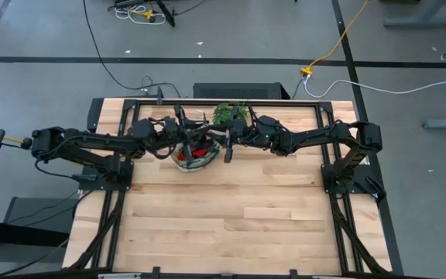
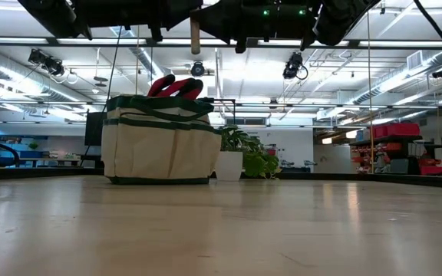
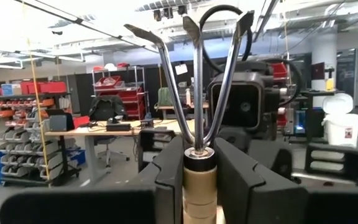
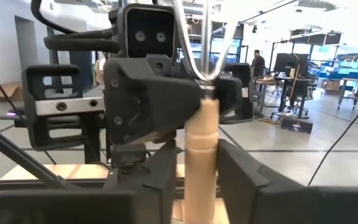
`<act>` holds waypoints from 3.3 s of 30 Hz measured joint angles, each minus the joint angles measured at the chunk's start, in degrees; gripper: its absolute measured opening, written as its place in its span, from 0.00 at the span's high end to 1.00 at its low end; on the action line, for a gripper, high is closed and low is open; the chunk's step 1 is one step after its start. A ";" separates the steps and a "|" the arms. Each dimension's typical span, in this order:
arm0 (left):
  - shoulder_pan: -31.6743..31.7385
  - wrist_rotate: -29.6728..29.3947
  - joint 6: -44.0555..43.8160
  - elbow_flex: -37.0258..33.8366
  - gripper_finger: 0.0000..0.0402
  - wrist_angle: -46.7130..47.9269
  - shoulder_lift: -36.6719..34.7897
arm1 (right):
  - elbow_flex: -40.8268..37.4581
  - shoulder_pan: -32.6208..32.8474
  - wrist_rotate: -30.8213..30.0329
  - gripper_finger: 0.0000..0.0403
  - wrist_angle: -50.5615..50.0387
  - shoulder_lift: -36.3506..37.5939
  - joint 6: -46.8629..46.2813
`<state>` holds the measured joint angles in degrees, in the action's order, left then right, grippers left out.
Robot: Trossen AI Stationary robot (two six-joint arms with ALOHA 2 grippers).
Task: Pick & Place Garden tools in Gardening bag
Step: Put the brown hand rake into the gardening bag
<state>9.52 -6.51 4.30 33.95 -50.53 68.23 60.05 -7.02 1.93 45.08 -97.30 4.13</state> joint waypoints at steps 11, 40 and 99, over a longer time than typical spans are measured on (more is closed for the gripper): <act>0.04 -4.22 1.28 -0.03 0.82 7.86 -2.66 | 0.00 -0.05 -0.64 0.57 -1.53 0.02 0.06; -3.02 -14.09 -8.46 -0.07 0.82 46.76 -21.86 | 0.04 -0.09 -4.02 0.62 -11.03 4.06 1.11; -14.64 -22.11 -10.01 -25.05 0.77 17.34 -22.23 | 0.04 0.87 -0.98 0.62 -11.36 5.86 0.91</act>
<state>-5.13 -28.62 -5.71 8.91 -33.19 46.00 60.10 -6.15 0.95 33.71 -91.44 5.04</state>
